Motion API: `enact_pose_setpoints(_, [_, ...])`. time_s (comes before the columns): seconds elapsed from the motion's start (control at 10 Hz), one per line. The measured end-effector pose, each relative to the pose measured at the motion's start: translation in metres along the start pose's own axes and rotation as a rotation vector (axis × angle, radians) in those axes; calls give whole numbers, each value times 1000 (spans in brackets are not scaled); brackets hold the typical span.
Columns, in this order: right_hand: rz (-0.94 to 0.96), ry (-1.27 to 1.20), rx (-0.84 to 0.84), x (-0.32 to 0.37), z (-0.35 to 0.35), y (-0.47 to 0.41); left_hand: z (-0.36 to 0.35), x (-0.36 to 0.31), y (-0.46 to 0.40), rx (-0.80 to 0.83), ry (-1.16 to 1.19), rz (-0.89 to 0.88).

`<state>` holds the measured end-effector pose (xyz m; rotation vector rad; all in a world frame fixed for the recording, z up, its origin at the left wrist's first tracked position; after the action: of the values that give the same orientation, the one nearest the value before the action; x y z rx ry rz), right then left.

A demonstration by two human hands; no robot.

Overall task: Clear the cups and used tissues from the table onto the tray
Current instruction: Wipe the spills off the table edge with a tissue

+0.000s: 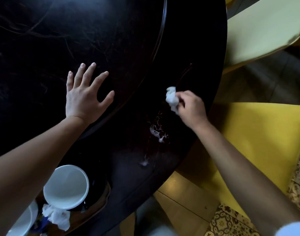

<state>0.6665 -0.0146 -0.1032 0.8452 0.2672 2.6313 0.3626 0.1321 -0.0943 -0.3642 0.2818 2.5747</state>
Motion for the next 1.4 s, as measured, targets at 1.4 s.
enact_pose_setpoints(1.4, [-237,-42,-173,-42,77,-71,1,1,1,8,8,-7])
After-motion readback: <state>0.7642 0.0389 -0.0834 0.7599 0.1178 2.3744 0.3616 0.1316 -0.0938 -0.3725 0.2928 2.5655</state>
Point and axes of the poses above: each hand's wrist, its own y-axis away from the middle knuckle, its own z-axis out of the back of the hand, x = y × z, the point moved 1 cm from there along -y, towards the middle knuckle, and after that the axes turned 10 degrees about x, right-handed, at the moved point
